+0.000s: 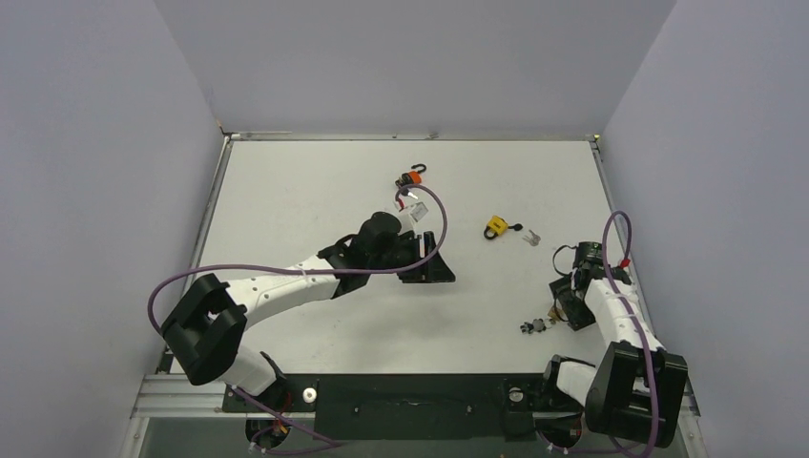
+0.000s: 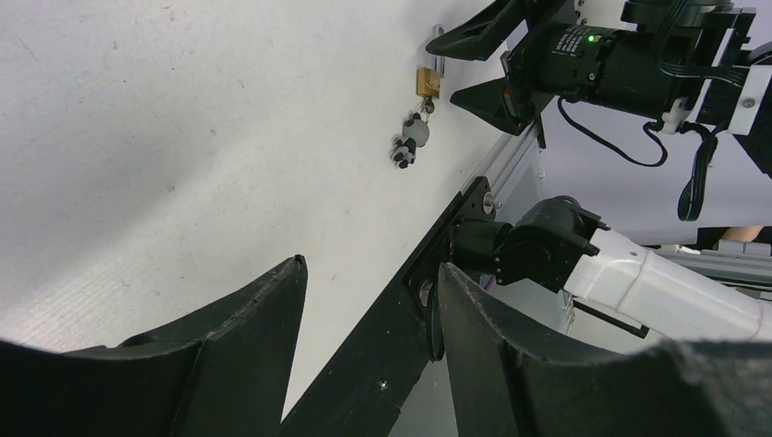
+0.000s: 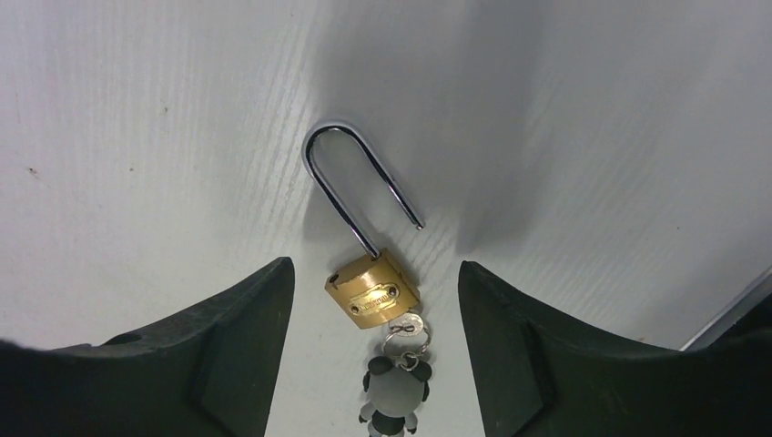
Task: Lock with the key
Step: Pick up the lock from the center of the board.
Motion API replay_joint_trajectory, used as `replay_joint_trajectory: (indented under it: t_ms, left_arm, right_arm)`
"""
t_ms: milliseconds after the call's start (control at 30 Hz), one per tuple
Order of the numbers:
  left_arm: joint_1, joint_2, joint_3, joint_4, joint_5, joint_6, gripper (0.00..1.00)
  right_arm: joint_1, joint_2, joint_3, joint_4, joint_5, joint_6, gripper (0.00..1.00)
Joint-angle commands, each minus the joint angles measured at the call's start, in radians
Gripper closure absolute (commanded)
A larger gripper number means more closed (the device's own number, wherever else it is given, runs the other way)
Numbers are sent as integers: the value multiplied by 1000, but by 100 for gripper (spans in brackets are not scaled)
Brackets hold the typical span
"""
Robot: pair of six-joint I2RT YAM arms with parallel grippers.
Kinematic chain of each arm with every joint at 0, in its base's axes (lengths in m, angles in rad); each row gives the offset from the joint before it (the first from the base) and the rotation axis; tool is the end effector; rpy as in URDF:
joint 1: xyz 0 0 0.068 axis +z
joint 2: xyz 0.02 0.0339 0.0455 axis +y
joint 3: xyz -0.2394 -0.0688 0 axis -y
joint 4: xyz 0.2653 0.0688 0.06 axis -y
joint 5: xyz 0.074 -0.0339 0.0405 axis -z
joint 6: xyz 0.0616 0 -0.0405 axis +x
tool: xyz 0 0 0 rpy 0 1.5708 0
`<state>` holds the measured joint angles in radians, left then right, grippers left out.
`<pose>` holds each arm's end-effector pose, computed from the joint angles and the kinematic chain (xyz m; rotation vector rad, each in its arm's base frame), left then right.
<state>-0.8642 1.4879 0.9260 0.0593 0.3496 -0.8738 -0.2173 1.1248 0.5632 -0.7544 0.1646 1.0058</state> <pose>0.2256 -0.2968 0.1980 0.2349 2.3587 -1.3336 0.2002 -0.0545 0.1086 1.6568 2.3104 -0.0766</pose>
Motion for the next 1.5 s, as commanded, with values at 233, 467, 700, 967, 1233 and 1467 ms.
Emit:
replay_joint_trajectory:
  t_ms: [233, 467, 700, 967, 1233, 1467]
  left_arm:
    - [52, -34, -32, 75, 65, 26, 47]
    - [63, -16, -34, 80, 81, 20, 47]
    - [65, 10, -40, 82, 93, 15, 47]
    - [70, 83, -47, 112, 139, 30, 48]
    - [60, 175, -110, 294, 205, 15, 51]
    - [46, 187, -110, 327, 160, 24, 52]
  right_arm:
    - [63, 55, -21, 155, -67, -13, 74]
    - [201, 93, -7, 183, -57, 55, 94]
    - [407, 115, 35, 209, -46, 89, 100]
    - [634, 104, 140, 241, 7, 8, 100]
    - [764, 88, 122, 369, -45, -34, 100]
    - [844, 39, 131, 446, -91, -113, 100]
